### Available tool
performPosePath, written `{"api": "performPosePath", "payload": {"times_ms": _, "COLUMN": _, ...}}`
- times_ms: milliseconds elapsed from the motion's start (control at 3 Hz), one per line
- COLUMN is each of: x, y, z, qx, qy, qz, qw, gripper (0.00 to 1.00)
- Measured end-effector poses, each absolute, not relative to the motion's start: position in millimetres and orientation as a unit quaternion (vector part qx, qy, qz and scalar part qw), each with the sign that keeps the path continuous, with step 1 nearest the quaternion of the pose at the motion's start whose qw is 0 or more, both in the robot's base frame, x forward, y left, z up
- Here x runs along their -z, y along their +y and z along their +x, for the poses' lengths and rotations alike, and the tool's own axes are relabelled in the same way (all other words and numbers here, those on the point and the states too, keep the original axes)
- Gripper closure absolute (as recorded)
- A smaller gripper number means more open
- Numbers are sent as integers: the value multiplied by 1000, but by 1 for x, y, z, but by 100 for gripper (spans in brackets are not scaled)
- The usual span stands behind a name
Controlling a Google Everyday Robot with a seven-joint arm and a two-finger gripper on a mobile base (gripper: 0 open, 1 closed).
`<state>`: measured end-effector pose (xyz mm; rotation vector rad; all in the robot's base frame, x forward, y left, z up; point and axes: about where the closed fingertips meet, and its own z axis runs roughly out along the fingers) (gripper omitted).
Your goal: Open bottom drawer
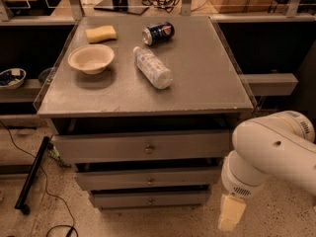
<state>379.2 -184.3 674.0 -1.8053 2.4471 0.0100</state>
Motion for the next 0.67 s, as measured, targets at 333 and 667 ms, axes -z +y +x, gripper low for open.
{"api": "performPosePath", "payload": {"times_ms": 333, "x": -658, "y": -180, "z": 377, "qx": -8, "qy": 800, "qz": -597, "qw": 59, "gripper": 0}}
{"api": "performPosePath", "payload": {"times_ms": 667, "x": -630, "y": -164, "z": 382, "qx": -22, "qy": 790, "qz": -609, "qw": 68, "gripper": 0}}
